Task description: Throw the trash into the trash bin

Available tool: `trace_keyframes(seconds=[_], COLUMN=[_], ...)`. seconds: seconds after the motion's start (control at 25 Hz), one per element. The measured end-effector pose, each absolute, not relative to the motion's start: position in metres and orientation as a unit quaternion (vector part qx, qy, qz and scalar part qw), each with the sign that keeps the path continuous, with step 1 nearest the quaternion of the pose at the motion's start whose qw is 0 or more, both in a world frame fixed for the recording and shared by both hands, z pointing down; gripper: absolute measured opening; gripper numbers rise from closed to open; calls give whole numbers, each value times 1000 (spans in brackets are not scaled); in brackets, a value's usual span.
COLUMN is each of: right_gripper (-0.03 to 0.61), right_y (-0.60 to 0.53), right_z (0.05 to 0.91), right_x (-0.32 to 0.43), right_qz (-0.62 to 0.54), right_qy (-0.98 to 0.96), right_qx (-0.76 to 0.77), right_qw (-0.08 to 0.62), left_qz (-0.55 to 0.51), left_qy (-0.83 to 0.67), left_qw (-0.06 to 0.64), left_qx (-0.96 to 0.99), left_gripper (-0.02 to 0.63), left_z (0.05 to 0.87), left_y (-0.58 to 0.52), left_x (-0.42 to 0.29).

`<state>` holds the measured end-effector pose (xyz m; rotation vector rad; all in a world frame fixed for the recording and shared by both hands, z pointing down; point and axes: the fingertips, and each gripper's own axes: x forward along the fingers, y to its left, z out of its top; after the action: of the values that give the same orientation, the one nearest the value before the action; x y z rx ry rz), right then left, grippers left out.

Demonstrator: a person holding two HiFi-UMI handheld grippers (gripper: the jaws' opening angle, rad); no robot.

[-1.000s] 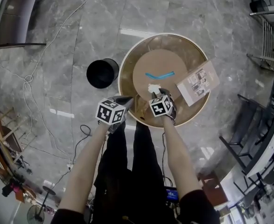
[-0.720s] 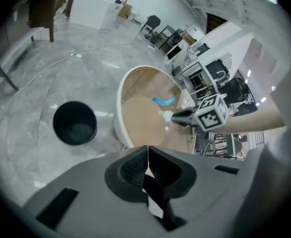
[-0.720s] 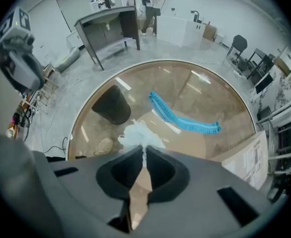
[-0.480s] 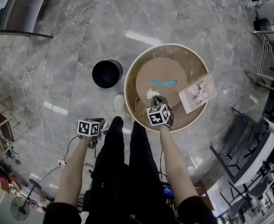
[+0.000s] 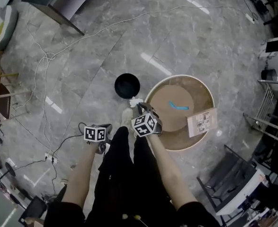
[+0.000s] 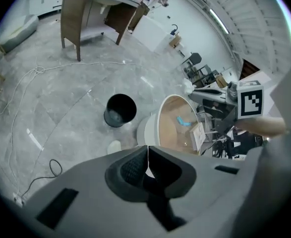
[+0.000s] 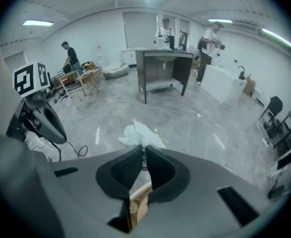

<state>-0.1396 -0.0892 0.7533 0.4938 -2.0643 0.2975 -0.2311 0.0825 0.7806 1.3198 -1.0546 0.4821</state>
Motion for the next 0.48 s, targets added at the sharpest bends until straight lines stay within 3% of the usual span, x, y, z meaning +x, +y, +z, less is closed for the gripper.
trace_keyframes(seconds=[0.08, 0.2, 0.48], right_gripper=[44, 180, 165], right_y=[-88, -90, -74], right_z=[737, 716, 675], right_x=[-174, -204, -170], right_qz=[100, 75, 81], right_qy=[-861, -870, -871], right_qx=[180, 170, 221], right_qw=[466, 457, 432], left_qz=[198, 187, 181], left_qy=[-476, -494, -508], left_qw=[638, 639, 633], left_qx=[572, 560, 555], left_gripper=[8, 8, 8], left_z=[777, 773, 772], left_y=[87, 100, 128], left_x=[-243, -264, -297])
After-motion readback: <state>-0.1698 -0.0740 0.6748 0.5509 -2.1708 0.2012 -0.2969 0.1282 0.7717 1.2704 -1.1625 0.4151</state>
